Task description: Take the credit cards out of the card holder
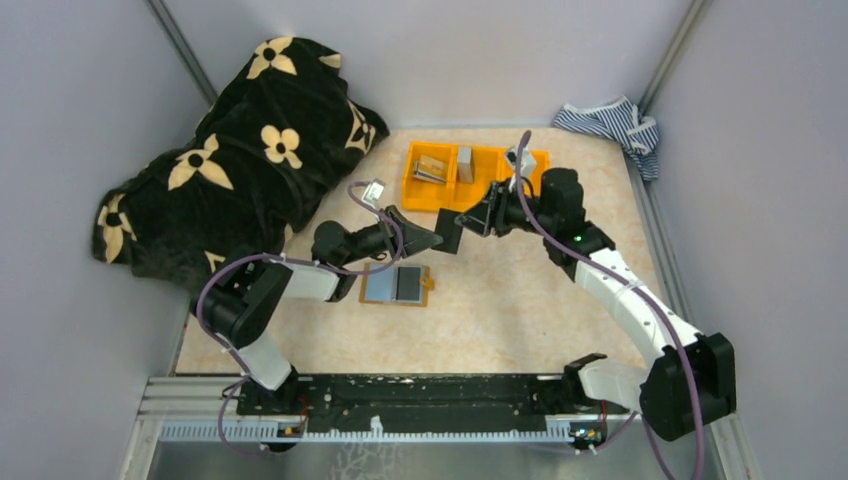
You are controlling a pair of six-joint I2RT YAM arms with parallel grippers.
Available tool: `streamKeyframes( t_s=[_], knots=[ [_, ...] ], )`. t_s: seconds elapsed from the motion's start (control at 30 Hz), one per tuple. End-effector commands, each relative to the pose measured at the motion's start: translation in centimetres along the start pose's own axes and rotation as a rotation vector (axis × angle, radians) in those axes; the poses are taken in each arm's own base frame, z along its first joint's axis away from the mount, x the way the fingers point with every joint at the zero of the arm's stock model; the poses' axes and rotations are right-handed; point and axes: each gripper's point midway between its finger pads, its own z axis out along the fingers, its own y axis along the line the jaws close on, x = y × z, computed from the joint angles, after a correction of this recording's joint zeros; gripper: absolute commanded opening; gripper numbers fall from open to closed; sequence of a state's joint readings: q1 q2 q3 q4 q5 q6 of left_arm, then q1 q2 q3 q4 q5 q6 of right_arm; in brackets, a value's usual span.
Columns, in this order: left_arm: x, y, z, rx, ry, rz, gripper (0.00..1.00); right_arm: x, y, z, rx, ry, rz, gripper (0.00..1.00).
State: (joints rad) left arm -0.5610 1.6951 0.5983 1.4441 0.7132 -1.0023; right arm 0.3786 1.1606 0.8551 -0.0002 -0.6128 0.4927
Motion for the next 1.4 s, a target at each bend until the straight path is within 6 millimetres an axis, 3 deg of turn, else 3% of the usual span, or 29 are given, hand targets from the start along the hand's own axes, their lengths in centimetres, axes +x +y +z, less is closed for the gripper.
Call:
streamKeyframes(
  t_s=[0.0, 0.07, 0.3, 0.47, 0.63, 0.97, 1.37],
  knots=[
    [0.1, -2.6, -0.3, 0.134, 0.056, 0.077, 0.0, -5.2, 2.6, -3.4, -0.037, -0.074, -0.209, 0.49],
    [1.1, -2.5, -0.7, 0.138, 0.105, 0.092, 0.0, -5.3, 3.1, -4.4, -0.061, -0.043, -0.231, 0.55],
    [4.0, -4.5, -2.7, 0.265, 0.251, 0.107, 0.0, -3.5, 4.9, -5.7, -0.152, 0.107, -0.291, 0.56],
    [4.8, -4.6, -2.7, 0.325, 0.288, 0.079, 0.0, -1.5, 4.9, -6.2, -0.167, 0.163, -0.253, 0.47],
    [4.8, -4.8, -2.4, 0.338, 0.293, 0.095, 0.0, 0.8, 4.8, -5.7, -0.139, 0.231, -0.256, 0.44],
    [5.1, -6.6, -2.9, 0.389, 0.328, 0.142, 0.0, 2.2, 5.3, -4.5, -0.185, 0.276, -0.248, 0.45],
    [5.8, -7.9, -2.9, 0.441, 0.374, 0.162, 0.0, 4.5, 4.3, -3.5, -0.185, 0.365, -0.216, 0.45]
  ],
)
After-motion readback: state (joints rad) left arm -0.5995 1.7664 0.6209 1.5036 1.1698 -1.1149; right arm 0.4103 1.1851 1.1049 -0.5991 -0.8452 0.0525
